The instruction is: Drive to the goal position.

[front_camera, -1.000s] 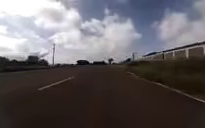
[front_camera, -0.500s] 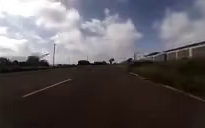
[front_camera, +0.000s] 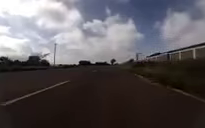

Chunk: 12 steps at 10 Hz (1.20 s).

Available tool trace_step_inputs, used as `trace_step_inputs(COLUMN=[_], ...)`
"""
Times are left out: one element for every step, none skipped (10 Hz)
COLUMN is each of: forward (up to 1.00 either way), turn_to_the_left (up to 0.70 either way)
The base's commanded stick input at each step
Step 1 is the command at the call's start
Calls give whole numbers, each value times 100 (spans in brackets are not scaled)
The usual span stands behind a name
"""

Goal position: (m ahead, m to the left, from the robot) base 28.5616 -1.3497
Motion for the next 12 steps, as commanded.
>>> trace_step_inputs(forward=[100,100,100,100,100,100,100,100,100,100,100,100], turn_to_the_left=[0,0,0,0,0,0,0,0,0,0,0,0])
